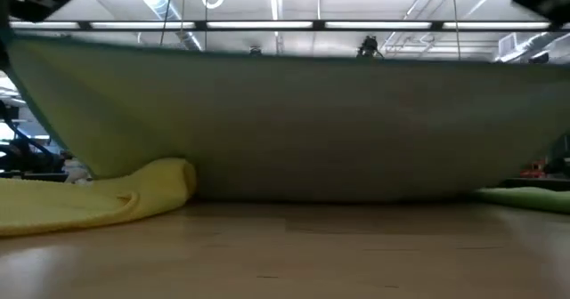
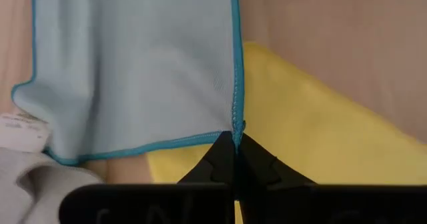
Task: Fold microfiber towels
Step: Fold the blue microfiber towel
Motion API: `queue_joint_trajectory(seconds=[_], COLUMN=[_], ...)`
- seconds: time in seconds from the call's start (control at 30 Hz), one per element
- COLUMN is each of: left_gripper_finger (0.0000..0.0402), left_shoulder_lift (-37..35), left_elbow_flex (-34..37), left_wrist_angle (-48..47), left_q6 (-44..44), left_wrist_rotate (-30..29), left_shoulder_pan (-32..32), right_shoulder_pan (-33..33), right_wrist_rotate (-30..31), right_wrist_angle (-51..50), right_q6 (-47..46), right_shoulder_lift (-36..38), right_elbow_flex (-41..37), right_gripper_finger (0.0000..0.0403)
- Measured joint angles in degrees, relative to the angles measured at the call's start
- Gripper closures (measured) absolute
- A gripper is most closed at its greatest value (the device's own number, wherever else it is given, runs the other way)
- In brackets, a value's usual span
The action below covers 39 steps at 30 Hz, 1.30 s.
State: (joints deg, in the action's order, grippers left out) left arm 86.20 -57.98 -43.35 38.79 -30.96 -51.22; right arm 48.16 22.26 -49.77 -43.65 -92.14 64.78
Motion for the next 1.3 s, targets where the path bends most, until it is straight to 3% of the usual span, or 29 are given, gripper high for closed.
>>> queue_joint_trajectory(seconds=[0.23,0.43,0.7,0.9,1.17,1.3], left_gripper_finger=[0.0396,0.0397,0.0397,0.0397,0.0397,0.0397], left_shoulder_lift=[-0.05,-2.44,-8.35,-12.17,-14.71,-14.67], left_elbow_flex=[-5.11,-6.56,-1.48,5.13,14.82,18.23], left_wrist_angle=[-0.56,-5.68,-5.09,-3.28,5.56,11.65], left_q6=[-0.42,-1.97,-10.91,-12.44,-16.23,-21.78], left_wrist_rotate=[0.94,2.62,6.05,6.6,7.57,12.38], left_shoulder_pan=[-2.12,3.59,17.05,24.81,35.58,41.41], right_shoulder_pan=[2.01,-1.52,-10.54,-17.71,-27.99,-31.28], right_wrist_rotate=[0.57,0.64,3.52,4.28,1.38,-1.09], right_wrist_angle=[-5.03,-11.59,-15.39,-14.25,-5.11,-0.57], right_q6=[0.56,2.09,4.86,5.84,10.44,12.97], right_shoulder_lift=[0.0,0.1,3.03,6.09,10.51,11.23], right_elbow_flex=[6.81,8.84,6.12,1.0,-6.91,-10.11], right_gripper_finger=[0.039,0.039,0.0391,0.0391,0.0391,0.0391])
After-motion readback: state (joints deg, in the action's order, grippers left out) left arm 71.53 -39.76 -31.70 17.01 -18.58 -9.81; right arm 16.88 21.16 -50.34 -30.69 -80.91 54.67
